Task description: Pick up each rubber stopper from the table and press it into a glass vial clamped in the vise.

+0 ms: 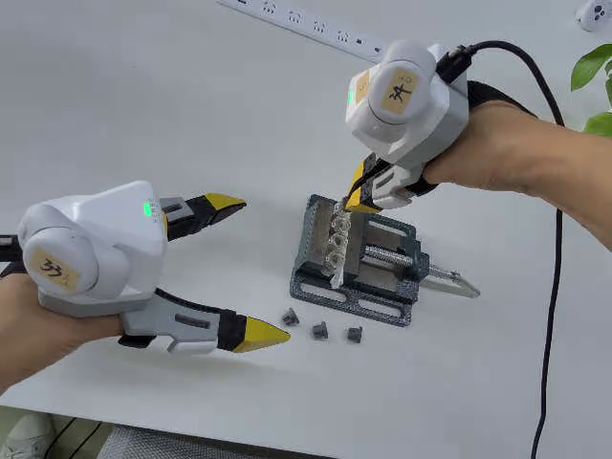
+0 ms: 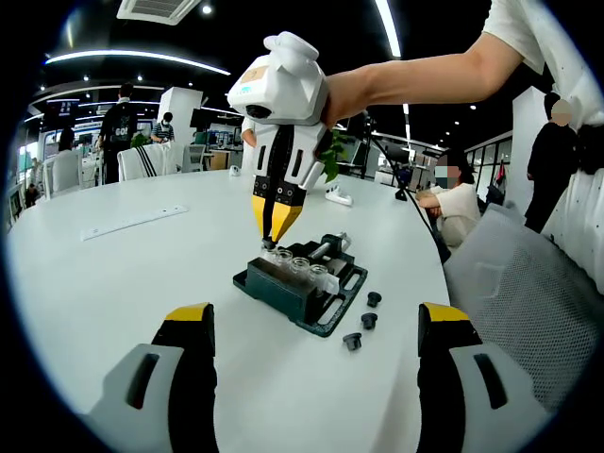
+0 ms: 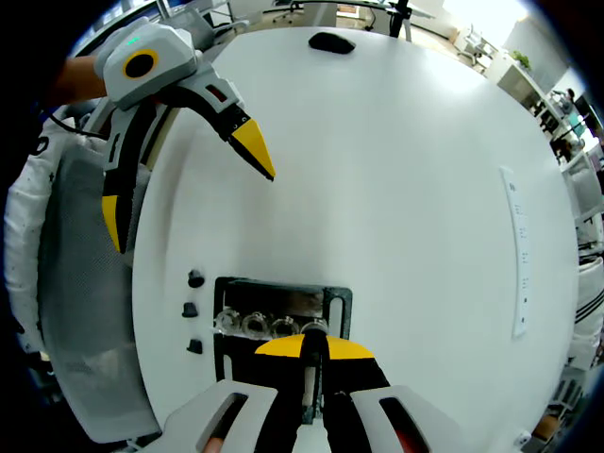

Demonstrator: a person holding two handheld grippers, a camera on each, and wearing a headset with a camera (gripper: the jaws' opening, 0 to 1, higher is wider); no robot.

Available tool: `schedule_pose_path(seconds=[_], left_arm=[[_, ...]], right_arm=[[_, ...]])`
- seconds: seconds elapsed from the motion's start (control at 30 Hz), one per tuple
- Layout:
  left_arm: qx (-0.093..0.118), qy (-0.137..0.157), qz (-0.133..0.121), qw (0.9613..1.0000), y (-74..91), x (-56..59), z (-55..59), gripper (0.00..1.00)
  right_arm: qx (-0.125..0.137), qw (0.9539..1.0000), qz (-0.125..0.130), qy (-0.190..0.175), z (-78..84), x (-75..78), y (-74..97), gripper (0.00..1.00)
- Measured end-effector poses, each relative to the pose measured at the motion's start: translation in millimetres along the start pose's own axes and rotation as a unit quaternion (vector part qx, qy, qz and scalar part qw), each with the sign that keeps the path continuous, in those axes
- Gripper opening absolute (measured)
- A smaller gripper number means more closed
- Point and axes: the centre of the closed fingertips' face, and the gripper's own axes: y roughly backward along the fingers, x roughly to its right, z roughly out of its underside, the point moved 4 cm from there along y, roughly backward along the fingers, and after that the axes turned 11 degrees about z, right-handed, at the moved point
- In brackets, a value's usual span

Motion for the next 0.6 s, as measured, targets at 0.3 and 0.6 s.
schedule_pose_path(seconds=[0.3,0.6], left_arm=[[0.000,0.000,-0.002,1.0000,0.4,-0.8,-0.6,0.87],[0.001,0.000,0.001,1.0000,-2.4,0.7,-2.2,0.87]], right_arm=[[-0.014,0.9999,-0.001,0.010,-2.4,-0.2,-1.1,0.01],[-0.016,0.9997,0.003,0.017,-1.7,0.4,-2.0,0.01]])
